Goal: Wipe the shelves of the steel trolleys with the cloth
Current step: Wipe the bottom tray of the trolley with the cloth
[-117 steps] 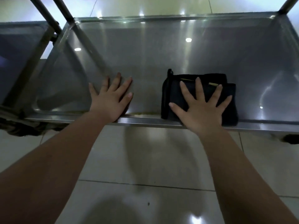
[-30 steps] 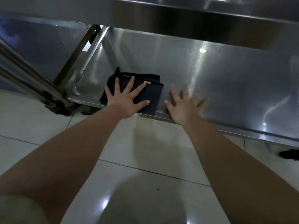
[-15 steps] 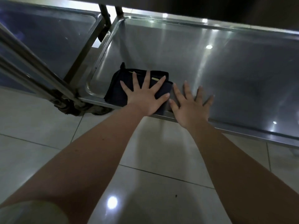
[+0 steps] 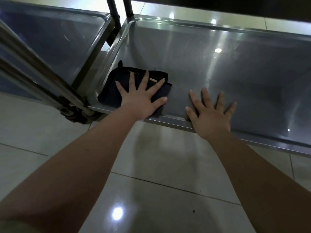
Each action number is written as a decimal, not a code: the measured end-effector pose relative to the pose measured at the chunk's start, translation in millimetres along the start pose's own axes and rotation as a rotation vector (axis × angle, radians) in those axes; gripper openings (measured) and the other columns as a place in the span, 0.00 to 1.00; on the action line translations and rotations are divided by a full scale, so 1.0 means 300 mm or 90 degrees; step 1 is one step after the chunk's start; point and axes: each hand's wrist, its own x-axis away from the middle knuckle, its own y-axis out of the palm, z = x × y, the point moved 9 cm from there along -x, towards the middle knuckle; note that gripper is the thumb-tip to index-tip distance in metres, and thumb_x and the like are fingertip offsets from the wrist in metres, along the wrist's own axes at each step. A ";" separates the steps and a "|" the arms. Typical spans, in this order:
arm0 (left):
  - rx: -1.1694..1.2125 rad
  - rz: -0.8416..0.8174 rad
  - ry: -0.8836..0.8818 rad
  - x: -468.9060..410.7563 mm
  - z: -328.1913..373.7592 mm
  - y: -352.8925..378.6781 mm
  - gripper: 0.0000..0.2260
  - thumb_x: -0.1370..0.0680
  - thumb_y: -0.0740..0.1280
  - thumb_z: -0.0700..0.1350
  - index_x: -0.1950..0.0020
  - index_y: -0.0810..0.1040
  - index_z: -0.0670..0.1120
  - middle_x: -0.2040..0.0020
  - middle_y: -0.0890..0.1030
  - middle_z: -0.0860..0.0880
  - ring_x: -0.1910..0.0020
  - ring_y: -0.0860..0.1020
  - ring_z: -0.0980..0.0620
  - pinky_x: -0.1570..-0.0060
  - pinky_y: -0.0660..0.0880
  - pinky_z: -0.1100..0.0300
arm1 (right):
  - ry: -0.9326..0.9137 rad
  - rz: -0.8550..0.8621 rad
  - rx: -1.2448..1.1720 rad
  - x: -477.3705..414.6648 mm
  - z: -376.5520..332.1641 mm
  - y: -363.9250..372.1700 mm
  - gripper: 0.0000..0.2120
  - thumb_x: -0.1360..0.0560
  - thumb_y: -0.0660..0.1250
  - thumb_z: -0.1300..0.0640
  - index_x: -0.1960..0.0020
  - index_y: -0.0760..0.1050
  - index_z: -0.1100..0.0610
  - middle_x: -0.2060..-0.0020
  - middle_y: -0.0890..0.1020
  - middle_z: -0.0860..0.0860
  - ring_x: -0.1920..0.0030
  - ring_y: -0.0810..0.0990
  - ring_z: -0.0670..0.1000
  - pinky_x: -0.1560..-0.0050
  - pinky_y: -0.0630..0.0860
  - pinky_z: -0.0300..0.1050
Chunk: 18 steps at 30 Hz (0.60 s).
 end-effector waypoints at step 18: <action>0.012 -0.044 -0.020 -0.043 -0.093 -0.045 0.20 0.21 0.42 0.69 0.32 0.37 0.78 0.21 0.39 0.60 0.23 0.36 0.39 0.43 0.36 0.19 | 0.049 -0.009 -0.017 -0.059 -0.083 -0.006 0.28 0.26 0.34 0.30 0.28 0.32 0.30 0.22 0.38 0.42 0.26 0.33 0.69 0.38 0.32 0.78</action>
